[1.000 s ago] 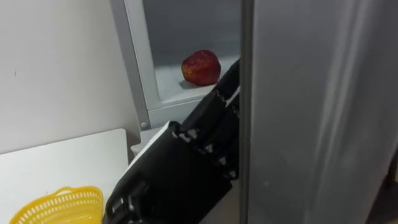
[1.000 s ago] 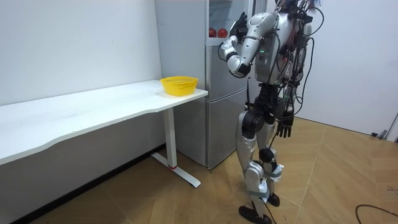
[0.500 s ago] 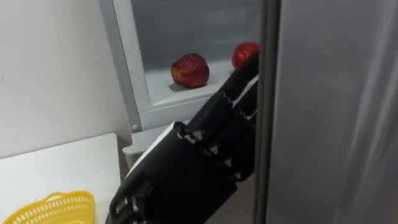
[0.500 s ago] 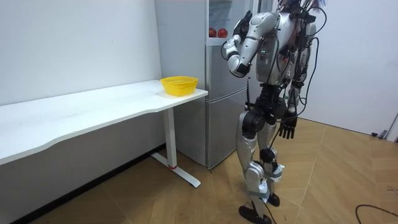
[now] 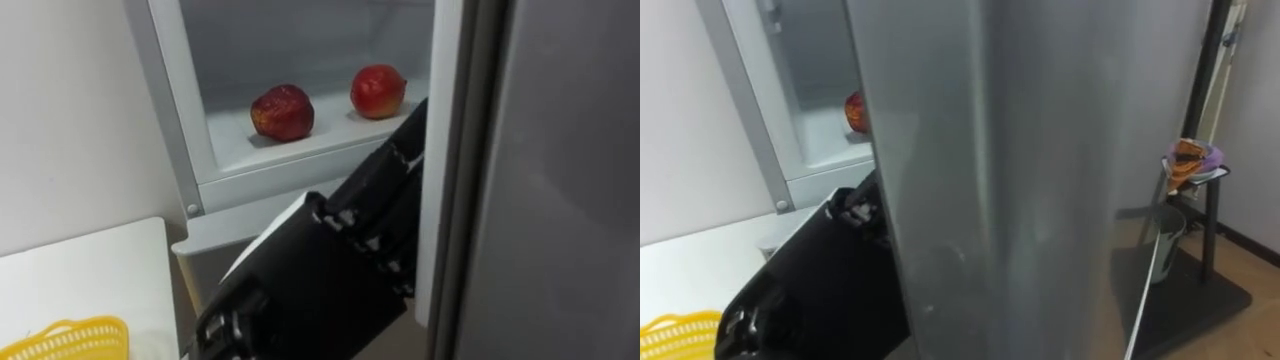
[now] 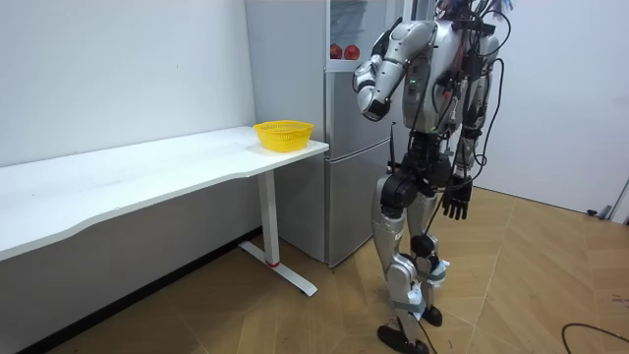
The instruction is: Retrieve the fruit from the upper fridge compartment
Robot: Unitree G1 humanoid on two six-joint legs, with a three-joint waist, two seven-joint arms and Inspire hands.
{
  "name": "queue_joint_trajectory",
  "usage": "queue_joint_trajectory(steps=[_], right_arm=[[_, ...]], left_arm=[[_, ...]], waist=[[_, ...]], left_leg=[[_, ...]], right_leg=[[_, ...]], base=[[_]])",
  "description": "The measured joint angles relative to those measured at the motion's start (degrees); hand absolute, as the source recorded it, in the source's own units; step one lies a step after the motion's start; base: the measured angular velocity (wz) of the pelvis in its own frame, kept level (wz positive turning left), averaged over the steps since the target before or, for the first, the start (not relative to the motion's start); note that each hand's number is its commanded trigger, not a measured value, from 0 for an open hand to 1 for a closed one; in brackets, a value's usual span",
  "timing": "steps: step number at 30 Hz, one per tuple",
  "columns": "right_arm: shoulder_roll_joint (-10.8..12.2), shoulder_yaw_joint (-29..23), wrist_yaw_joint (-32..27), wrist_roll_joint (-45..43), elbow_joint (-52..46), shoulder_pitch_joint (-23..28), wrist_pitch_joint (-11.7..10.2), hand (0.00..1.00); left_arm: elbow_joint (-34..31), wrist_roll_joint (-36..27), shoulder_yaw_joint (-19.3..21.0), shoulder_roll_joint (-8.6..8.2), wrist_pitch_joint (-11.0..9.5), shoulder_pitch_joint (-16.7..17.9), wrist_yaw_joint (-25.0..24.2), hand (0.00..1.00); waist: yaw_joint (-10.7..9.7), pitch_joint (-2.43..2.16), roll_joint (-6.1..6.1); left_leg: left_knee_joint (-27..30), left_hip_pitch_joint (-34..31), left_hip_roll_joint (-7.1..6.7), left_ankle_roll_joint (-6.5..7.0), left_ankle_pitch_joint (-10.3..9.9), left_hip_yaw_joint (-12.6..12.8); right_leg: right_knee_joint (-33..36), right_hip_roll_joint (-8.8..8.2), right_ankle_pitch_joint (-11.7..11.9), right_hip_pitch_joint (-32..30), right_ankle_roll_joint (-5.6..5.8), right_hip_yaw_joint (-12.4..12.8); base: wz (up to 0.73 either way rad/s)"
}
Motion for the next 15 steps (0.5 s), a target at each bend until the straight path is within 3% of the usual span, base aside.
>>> queue_joint_trajectory(steps=[5,11,15], right_arm=[[0.0,0.0,0.1,0.0,-0.1,0.1,0.0,0.00],[0.0,-0.3,1.1,0.0,-0.4,0.5,0.2,0.00],[-0.1,-1.2,1.3,1.2,-1.6,1.7,0.1,0.00]], left_arm=[[0.3,0.1,0.1,0.09,0.4,-1.6,-0.1,0.00],[0.3,0.1,0.0,0.10,0.9,-1.8,-0.7,0.00],[0.3,0.1,-0.1,0.11,0.9,-1.9,-1.0,0.00]], waist=[[-0.5,0.02,-0.02],[-1.0,-0.02,0.11],[-2.4,0.01,0.12]], left_leg=[[0.0,0.0,0.00,0.00,0.0,1.6],[0.0,0.0,-0.07,0.00,0.0,1.6],[0.0,-0.1,0.12,0.00,0.0,1.8]], right_leg=[[0.0,0.06,0.0,-0.2,0.00,0.6],[0.0,0.35,0.2,-0.9,0.04,2.0],[0.1,0.38,0.3,-0.8,0.00,2.1]], base=[[-0.05],[-0.13],[-0.02]])
